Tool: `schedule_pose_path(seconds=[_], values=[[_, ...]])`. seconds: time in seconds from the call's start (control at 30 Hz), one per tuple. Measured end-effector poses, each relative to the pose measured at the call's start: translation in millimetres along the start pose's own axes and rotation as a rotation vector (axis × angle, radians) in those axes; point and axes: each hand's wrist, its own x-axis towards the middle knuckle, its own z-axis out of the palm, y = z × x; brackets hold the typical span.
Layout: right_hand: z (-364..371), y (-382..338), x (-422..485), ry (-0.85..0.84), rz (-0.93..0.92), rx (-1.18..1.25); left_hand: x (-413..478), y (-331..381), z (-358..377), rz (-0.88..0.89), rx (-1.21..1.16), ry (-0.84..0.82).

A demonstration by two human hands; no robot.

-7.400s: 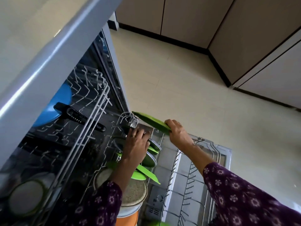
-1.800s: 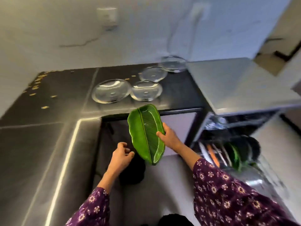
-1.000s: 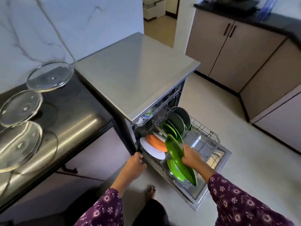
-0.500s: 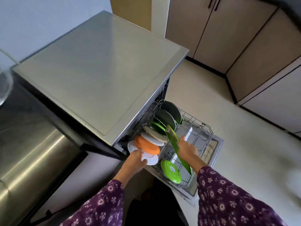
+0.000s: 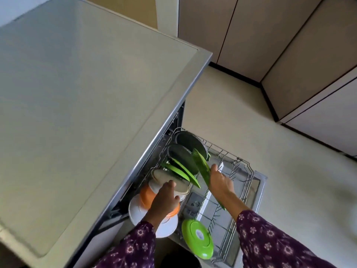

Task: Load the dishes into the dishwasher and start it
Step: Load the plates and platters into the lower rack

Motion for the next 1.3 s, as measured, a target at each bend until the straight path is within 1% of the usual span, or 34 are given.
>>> schedule_pose_path(seconds=[0.17,0.23,0.3,0.43,0.57,0.63,0.73,0.87,0.97,1.03,1.07,1.13,1.3], values=[[-7,12,62,0.097,-0.036,-0.009,82,16,14,0.089,0.117,0.038],[-9,18,85,0.139,-0.048,0.003,112,20,18,0.168,0.207,0.075],[-10,24,104,0.145,-0.079,-0.002,137,25,21,0.24,0.298,0.098],[-4,34,134,0.141,-0.149,-0.03,179,28,30,0.314,0.475,0.143],[14,40,155,0.17,-0.198,-0.051,210,23,45,0.328,0.649,0.105],[23,42,163,0.211,-0.239,-0.058,216,17,51,0.315,0.671,0.11],[36,42,172,0.252,-0.293,-0.032,210,4,58,0.284,0.642,0.213],[39,34,182,0.243,-0.307,-0.048,207,-13,63,0.343,0.618,0.291],[42,26,190,0.252,-0.316,-0.036,212,-11,59,0.362,0.573,0.321],[45,21,197,0.233,-0.324,-0.048,215,-6,57,0.334,0.537,0.264],[47,19,201,0.233,-0.329,-0.047,218,-2,56,0.296,0.532,0.204],[50,17,207,0.235,-0.34,-0.043,227,8,58,0.235,0.58,0.111],[56,12,218,0.255,-0.378,-0.014,251,40,69,0.137,0.746,-0.032]])
